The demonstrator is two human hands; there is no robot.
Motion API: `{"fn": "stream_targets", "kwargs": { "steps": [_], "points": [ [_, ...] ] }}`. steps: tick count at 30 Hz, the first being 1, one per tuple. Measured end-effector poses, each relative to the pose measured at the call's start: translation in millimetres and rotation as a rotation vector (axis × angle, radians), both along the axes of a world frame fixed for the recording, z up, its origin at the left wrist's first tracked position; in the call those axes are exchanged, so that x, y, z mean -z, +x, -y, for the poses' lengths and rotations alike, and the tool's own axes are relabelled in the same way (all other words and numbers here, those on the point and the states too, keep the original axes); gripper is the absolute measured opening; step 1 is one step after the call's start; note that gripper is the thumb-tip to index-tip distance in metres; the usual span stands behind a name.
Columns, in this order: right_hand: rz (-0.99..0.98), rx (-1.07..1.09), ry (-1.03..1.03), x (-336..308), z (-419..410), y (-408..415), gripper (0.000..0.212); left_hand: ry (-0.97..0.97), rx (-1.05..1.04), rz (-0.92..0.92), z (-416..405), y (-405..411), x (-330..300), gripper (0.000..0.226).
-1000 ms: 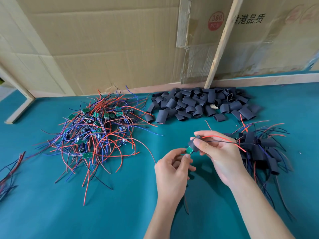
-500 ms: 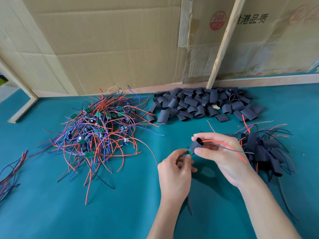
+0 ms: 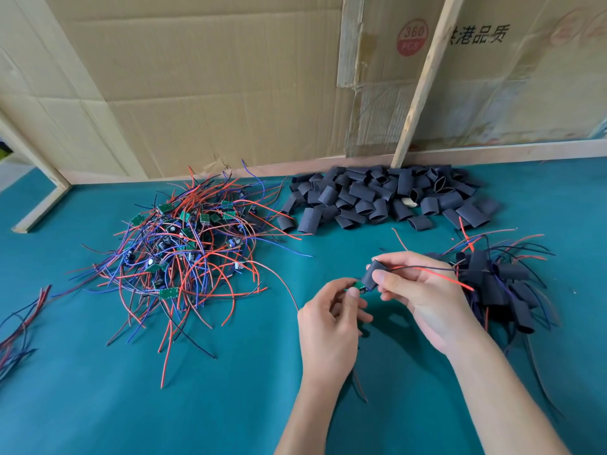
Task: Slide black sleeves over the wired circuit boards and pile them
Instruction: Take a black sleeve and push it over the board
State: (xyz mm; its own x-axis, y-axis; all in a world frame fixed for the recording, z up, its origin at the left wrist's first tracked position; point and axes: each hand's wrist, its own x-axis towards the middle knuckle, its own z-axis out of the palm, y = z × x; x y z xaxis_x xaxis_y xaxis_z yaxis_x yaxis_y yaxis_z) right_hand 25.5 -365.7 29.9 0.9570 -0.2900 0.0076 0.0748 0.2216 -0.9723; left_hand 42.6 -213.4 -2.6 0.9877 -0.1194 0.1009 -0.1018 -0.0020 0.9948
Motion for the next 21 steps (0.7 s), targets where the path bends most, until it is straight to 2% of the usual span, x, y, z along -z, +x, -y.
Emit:
{"fn": "stream_targets", "kwargs": {
  "steps": [12,14,17,21],
  "points": [
    [-0.054,0.082,0.365,5.9,-26.0,9.4,0.028,-0.241,-0.093,-0.042,-1.6,2.3,-4.2,0.010],
    [-0.044,0.074,0.311,4.4,-26.3,7.4,0.025,-0.257,-0.099,-0.041,-1.8,2.8,-3.9,0.010],
    [0.002,0.074,0.111,4.3,-24.4,4.1,0.015,-0.272,-0.101,-0.050,-0.9,3.1,-3.3,0.010],
    [-0.016,0.047,0.181,4.9,-26.5,5.1,0.023,-0.266,-0.084,-0.048,-2.1,4.4,-2.0,0.009]
  ]
}}
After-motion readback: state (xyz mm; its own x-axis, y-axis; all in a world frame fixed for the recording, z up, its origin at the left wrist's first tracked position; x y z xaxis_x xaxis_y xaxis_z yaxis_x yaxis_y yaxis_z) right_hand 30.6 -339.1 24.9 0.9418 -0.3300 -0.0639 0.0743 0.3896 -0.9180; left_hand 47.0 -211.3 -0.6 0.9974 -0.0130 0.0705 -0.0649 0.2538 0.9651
